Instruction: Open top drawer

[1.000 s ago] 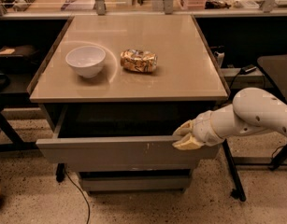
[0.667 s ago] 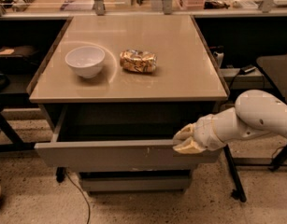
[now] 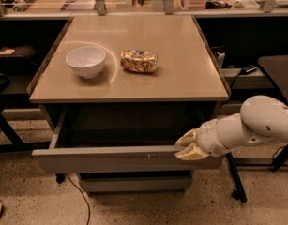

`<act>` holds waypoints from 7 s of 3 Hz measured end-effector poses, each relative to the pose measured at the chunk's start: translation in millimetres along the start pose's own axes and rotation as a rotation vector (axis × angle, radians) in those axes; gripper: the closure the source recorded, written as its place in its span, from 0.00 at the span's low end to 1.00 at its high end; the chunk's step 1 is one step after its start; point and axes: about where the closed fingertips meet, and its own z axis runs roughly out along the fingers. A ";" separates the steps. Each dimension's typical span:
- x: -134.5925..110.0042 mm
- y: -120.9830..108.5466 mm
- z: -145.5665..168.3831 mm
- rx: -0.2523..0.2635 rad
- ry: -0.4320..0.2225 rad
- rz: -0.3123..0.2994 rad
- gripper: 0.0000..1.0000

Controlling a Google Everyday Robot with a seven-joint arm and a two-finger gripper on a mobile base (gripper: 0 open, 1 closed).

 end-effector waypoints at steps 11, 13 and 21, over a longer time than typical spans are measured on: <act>34.7 84.7 -45.1 -0.086 -0.010 0.090 0.81; 34.7 84.7 -45.1 -0.086 -0.010 0.090 0.35; 50.2 141.6 -67.2 -0.183 -0.010 0.102 0.51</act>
Offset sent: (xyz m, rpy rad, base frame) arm 0.0000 0.0001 0.0000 0.0000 0.0000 0.0001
